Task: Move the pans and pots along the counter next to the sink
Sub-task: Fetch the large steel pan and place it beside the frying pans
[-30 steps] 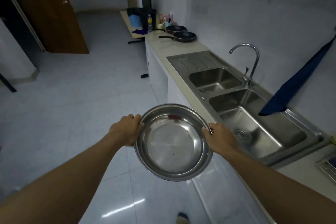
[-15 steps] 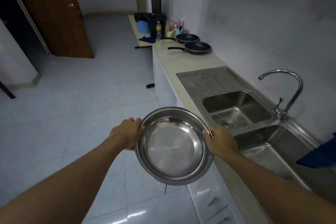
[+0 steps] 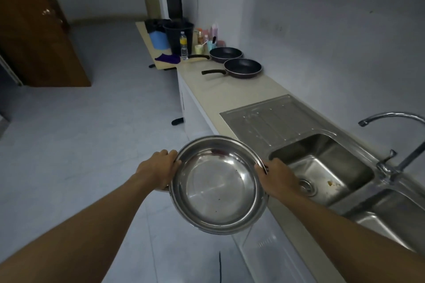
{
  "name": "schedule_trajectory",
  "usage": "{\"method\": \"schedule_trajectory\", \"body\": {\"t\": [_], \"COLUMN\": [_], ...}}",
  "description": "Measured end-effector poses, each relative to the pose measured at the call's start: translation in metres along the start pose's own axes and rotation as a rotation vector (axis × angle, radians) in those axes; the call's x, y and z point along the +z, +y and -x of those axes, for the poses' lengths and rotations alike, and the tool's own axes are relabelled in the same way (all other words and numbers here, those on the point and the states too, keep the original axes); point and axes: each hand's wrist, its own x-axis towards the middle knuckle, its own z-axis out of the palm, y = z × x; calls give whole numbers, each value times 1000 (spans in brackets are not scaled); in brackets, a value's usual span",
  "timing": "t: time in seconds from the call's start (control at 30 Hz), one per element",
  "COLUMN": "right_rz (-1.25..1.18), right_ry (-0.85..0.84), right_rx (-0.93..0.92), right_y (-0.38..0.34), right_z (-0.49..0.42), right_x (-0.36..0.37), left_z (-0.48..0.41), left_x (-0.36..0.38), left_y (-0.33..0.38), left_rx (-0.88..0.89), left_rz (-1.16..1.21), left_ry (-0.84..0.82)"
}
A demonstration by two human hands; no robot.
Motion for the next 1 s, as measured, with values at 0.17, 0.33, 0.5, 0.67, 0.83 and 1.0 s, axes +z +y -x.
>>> {"method": "schedule_trajectory", "body": {"t": [0.17,0.33,0.5,0.67,0.83,1.0], "right_rz": [-36,-22,-8,-19,-39,-39], "right_ry": [25,38,58,67,74,72], "right_rx": [91,140,186,211,248,319], "right_y": [-41,-67,-73,-67,-63,-53], "right_z": [-61,-123,-193,-280,-360,-422], "right_x": [15,24,38,47,47,46], "left_z": [-91,-170,-255,-354,-448,-529], "left_x": [-39,-62,-71,-85,-105,-118], "left_y": [-38,-60,-68,-61,-48,-31], "left_rx": [89,150,180,213,244,301], "left_rz": [-34,-64,-72,-69,-112,-126], "left_ry": [-3,-31,-39,-49,-92,-120]}}
